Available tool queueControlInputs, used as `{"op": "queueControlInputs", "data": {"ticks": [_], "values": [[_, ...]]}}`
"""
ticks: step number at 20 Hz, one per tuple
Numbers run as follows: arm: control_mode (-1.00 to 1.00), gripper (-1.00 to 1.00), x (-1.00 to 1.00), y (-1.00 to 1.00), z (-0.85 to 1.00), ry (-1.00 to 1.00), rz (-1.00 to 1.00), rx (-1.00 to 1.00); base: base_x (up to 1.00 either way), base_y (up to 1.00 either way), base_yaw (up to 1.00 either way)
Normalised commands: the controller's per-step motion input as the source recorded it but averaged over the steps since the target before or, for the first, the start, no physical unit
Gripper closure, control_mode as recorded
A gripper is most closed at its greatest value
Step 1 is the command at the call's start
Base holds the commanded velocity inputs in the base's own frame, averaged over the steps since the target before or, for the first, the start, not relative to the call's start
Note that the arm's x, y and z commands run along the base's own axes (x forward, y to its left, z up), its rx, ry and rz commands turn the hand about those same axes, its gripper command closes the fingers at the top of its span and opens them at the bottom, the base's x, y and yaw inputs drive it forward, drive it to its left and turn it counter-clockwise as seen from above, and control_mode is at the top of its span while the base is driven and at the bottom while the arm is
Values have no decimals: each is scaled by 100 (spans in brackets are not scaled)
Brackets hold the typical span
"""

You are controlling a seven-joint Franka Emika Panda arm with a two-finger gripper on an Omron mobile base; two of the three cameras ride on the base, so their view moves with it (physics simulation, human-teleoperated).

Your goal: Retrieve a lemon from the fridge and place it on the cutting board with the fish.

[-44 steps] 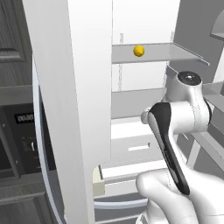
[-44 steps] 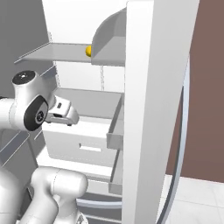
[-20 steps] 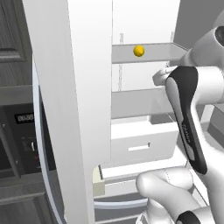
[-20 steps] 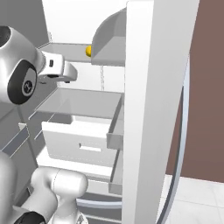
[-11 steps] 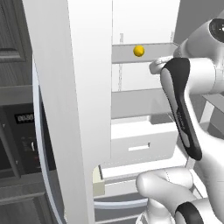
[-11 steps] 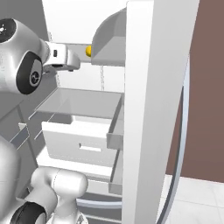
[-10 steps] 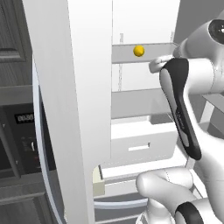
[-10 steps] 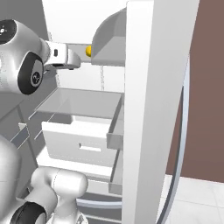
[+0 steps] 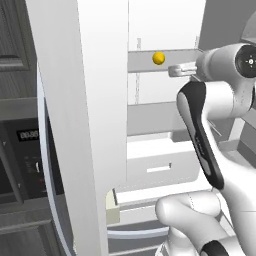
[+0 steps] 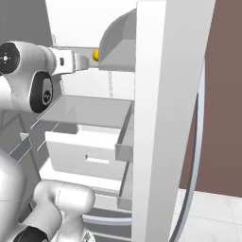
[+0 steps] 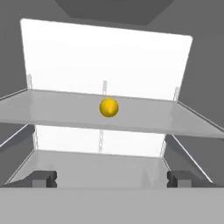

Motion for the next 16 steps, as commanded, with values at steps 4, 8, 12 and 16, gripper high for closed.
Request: {"op": "queueControlInputs", "data": {"ticks": [4, 8, 12, 16], "values": [[-100, -100, 0, 0, 44, 6, -2, 14, 0, 0, 0], [-100, -100, 0, 0, 39, 2, 0, 16, 0, 0, 0], [-100, -100, 0, 0, -1, -1, 0, 0, 0, 0, 0], [-100, -100, 0, 0, -1, 0, 0, 0, 0, 0, 0]]}}
